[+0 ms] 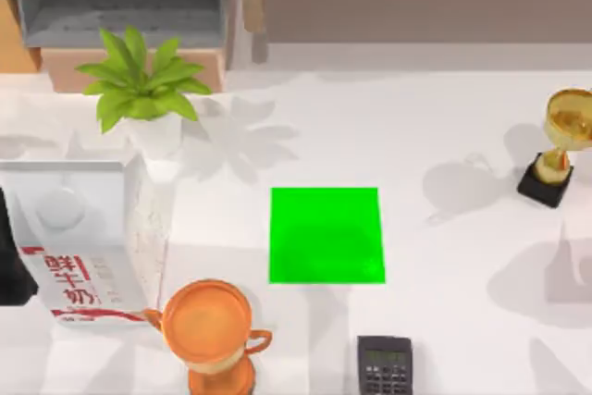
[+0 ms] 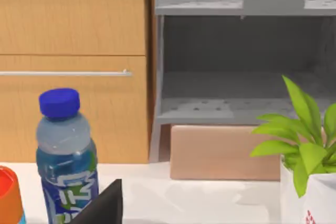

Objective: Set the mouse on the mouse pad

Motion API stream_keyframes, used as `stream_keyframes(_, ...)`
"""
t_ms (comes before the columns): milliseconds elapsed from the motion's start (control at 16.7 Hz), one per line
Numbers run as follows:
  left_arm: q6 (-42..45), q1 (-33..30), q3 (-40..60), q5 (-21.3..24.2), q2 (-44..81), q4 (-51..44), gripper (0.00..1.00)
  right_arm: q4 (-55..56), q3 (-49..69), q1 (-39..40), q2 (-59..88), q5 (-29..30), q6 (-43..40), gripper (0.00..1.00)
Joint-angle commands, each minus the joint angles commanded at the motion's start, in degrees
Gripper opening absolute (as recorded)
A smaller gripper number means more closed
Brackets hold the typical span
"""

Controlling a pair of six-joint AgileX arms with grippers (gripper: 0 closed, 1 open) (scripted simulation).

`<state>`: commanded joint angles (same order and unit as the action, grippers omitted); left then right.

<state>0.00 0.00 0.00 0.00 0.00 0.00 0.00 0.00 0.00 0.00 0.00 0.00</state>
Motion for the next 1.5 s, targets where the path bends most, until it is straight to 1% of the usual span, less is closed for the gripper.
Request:
stream_keyframes(180,-0.3,0.3,0.6,0.1,0.7,0.0,1.0,0.0,0.0,0.0,0.0,0.0,0.0,1.0)
stream_keyframes(300,-1.4,1.6,3.5,0.6,3.8,-0.4,1.0,0.0,0.0,0.0,0.0,0.0,0.0,1.0)
stream_keyframes(480,-4.5,4.9,12.1,1.7,12.9,-2.2,1.0,0.0,0.0,0.0,0.0,0.0,0.0,1.0)
stream_keyframes(600,-7.1,7.9,20.0,2.4,21.9,-5.3,1.0,0.0,0.0,0.0,0.0,0.0,0.0,1.0)
stream_keyframes(780,-11.3,12.9,33.1,3.0,39.6,-14.2,1.0,0.0,0.0,0.0,0.0,0.0,0.0,1.0)
stream_keyframes(960,-15.3,18.0,45.0,3.1,59.0,-27.3,1.0,0.0,0.0,0.0,0.0,0.0,0.0,1.0)
stream_keyframes(1080,-17.7,21.2,50.9,2.7,69.8,-36.8,1.0,0.0,0.0,0.0,0.0,0.0,0.0,1.0)
stream_keyframes(1320,-21.4,26.3,57.3,1.4,84.3,-52.6,1.0,0.0,0.0,0.0,0.0,0.0,0.0,1.0)
stream_keyframes(1500,-22.8,28.6,59.4,0.5,89.0,-59.2,1.0,0.0,0.0,0.0,0.0,0.0,0.0,1.0)
